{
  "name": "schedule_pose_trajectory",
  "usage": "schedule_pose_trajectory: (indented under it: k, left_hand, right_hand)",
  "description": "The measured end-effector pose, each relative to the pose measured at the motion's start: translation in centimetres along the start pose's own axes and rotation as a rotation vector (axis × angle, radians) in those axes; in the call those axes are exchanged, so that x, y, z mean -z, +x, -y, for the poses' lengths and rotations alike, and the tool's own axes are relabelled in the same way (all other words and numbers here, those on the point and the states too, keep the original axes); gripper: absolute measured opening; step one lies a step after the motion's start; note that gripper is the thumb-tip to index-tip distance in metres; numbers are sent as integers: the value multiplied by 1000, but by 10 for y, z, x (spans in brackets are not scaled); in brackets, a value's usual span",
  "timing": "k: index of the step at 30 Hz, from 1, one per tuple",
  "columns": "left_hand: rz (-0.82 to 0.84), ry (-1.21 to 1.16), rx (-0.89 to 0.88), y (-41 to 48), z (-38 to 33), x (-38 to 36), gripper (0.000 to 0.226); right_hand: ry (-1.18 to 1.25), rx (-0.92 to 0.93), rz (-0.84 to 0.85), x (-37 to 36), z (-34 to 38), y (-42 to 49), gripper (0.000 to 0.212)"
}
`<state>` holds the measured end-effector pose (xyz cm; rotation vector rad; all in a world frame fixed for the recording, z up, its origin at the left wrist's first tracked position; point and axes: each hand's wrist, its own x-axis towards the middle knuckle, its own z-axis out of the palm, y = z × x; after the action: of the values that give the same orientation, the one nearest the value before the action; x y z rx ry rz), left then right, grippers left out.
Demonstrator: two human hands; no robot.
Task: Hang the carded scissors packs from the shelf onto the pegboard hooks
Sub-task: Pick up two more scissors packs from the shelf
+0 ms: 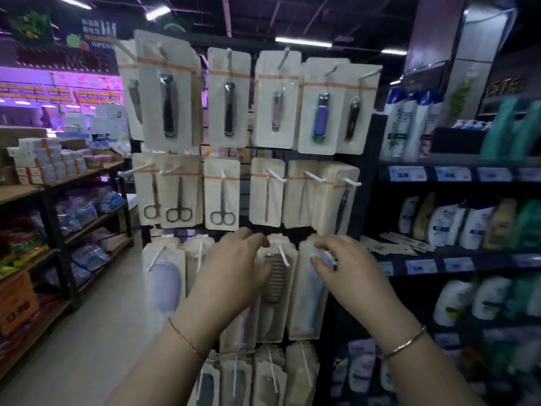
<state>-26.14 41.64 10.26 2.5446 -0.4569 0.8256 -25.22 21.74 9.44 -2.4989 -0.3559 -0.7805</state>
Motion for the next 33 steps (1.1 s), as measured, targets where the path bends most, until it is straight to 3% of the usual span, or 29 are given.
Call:
schedule_pose_trajectory:
  k: [9,15,26,33]
  left_hand:
    - [78,-254,-198,29,-119,-99,25]
    - [178,-324,-186,62,-172,-180,23]
    - [113,-159,86,148,-219,-337,28]
    - [10,-115,361,181,-231,-386,28]
  right_hand:
    - [-214,-188,-70,72,-100,-40,25]
    - [-229,-306,-81,96,-192,-45,29]
    - [-56,-232,65,93,-396,36,23]
    - [55,-170,169,69,-475,93,24]
